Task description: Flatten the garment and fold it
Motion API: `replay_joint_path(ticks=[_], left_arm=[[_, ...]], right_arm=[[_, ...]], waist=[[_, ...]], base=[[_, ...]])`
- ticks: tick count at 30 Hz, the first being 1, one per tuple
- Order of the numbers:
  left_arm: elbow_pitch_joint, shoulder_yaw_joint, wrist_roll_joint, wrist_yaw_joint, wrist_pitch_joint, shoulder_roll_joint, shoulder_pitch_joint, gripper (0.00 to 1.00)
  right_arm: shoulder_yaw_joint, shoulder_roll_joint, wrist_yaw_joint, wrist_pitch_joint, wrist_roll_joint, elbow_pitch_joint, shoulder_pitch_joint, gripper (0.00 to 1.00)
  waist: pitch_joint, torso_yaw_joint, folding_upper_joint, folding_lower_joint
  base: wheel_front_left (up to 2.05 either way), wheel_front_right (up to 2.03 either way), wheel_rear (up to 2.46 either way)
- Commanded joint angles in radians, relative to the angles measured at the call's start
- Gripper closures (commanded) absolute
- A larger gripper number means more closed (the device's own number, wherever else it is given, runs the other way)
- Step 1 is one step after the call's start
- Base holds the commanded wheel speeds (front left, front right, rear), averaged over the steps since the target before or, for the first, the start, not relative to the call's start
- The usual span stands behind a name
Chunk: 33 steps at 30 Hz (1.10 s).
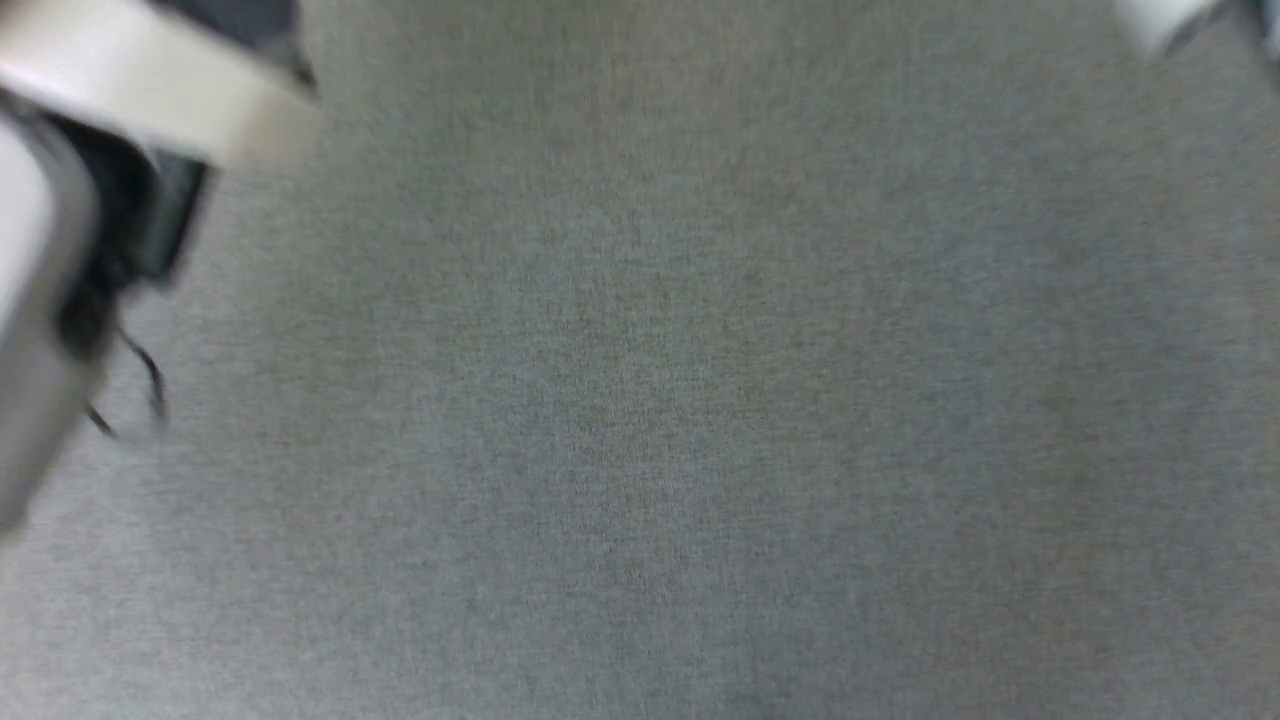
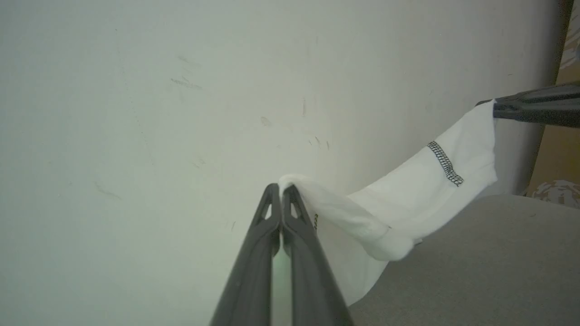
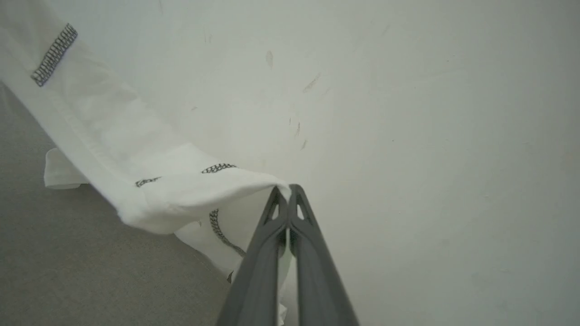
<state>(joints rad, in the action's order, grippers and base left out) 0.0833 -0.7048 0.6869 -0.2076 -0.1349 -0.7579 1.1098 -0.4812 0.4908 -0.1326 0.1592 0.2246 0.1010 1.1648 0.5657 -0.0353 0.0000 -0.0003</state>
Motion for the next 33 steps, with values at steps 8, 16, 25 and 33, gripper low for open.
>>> replay_joint_path(ticks=[8,16,25,33], left_arm=[[0.144,-0.037,0.032,-0.117,-0.045,-0.056,-0.283,1.0],[0.261,-0.116,0.019,-0.207,-0.05,-0.098,-0.504,1.0],[0.266,-0.252,0.044,-0.243,-0.011,-0.095,-0.713,1.0],[0.222,-0.354,0.078,-0.218,0.075,-0.089,-0.798,1.0]], right_arm=[[0.024,-0.005,0.002,0.044,0.041,-0.148,-0.304,1.0],[0.1,-0.041,0.002,0.077,0.043,-0.262,-0.611,1.0],[0.154,-0.063,0.002,0.123,0.056,-0.324,-0.911,1.0],[0.133,-0.031,0.002,0.213,0.098,-0.341,-1.067,1.0]], waist=[[-0.179,-0.012,0.0,0.0003],[-0.24,-0.002,0.0,0.0003],[-0.29,-0.007,0.0,0.0003],[-0.329,-0.011,0.0,0.0003]], base=[[0.0,0.0,0.0],[0.0,0.0,0.0],[0.0,0.0,0.0],[0.0,0.0,0.0]])
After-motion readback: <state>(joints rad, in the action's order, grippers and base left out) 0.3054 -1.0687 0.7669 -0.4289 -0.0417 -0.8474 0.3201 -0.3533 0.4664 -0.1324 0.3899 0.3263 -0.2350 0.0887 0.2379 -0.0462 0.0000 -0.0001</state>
